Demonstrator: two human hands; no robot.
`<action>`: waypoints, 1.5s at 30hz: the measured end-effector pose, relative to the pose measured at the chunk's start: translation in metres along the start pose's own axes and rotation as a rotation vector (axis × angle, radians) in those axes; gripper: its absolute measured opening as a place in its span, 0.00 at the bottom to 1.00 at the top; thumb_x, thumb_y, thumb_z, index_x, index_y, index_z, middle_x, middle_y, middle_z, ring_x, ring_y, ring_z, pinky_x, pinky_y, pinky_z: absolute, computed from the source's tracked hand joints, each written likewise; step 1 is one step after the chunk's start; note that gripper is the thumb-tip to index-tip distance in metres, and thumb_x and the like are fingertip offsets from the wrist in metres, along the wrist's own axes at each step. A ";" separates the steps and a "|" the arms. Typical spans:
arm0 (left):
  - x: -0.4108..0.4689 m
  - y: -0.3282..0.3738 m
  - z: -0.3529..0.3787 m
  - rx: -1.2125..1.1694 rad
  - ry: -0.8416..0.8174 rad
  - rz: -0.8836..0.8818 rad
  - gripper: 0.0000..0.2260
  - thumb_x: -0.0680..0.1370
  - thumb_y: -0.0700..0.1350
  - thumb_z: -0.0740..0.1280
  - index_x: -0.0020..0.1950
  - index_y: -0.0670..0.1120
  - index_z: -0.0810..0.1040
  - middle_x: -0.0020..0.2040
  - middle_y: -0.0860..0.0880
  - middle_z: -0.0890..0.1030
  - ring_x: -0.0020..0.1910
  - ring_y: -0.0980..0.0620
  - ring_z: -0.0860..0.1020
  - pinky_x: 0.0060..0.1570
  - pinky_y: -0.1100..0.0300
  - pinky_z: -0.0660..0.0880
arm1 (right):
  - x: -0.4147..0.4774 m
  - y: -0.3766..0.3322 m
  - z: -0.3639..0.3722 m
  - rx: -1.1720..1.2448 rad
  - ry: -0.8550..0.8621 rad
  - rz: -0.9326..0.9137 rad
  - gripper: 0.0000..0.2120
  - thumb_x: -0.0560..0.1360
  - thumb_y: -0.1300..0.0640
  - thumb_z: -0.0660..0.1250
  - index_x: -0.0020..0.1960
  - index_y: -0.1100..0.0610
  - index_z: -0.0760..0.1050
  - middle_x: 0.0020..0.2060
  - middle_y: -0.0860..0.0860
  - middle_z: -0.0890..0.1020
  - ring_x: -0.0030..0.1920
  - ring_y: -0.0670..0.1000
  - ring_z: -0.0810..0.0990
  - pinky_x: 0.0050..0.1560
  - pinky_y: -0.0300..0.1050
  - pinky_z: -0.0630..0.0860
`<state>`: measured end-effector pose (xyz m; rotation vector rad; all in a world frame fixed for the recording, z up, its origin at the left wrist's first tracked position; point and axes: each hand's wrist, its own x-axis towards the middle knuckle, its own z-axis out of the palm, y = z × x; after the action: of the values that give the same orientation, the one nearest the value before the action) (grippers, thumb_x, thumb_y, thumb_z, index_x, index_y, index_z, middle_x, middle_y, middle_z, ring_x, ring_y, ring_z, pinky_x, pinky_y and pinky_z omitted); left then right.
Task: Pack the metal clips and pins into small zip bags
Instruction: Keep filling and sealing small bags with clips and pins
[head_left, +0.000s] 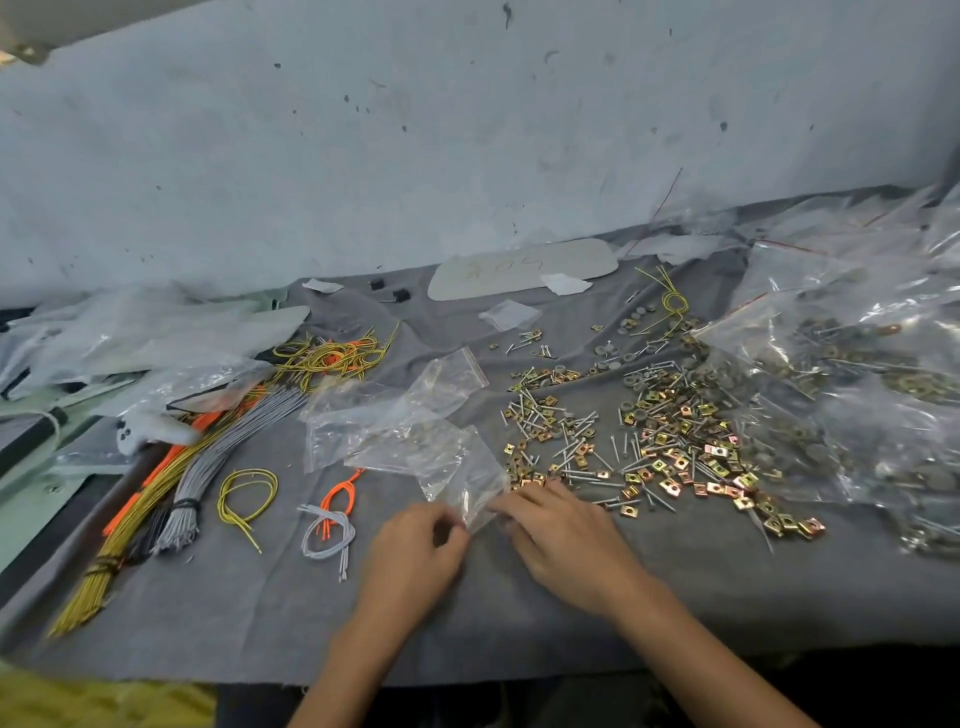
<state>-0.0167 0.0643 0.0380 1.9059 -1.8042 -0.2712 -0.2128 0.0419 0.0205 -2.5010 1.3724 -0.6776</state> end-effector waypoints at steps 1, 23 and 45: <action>-0.001 -0.003 -0.001 -0.041 0.001 -0.032 0.07 0.74 0.47 0.71 0.37 0.55 0.77 0.34 0.58 0.79 0.37 0.56 0.77 0.40 0.58 0.69 | 0.000 -0.001 0.000 -0.025 -0.001 -0.007 0.18 0.81 0.51 0.57 0.69 0.41 0.66 0.62 0.39 0.73 0.63 0.48 0.69 0.51 0.50 0.74; 0.007 0.011 -0.008 0.093 -0.060 0.236 0.17 0.75 0.56 0.63 0.63 0.61 0.65 0.42 0.52 0.81 0.47 0.46 0.81 0.44 0.50 0.76 | 0.000 -0.004 0.002 -0.078 0.053 -0.110 0.21 0.77 0.57 0.59 0.69 0.49 0.73 0.66 0.41 0.77 0.57 0.51 0.74 0.51 0.49 0.78; 0.028 -0.005 0.027 -0.335 0.134 0.073 0.11 0.82 0.40 0.64 0.61 0.46 0.83 0.59 0.52 0.84 0.60 0.53 0.80 0.63 0.59 0.73 | 0.022 -0.001 0.006 -0.181 0.259 0.322 0.11 0.79 0.47 0.64 0.56 0.48 0.81 0.52 0.48 0.79 0.54 0.54 0.72 0.57 0.49 0.70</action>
<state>-0.0225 0.0311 0.0176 1.5843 -1.6199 -0.3843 -0.1992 0.0241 0.0222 -2.2972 1.9546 -0.8614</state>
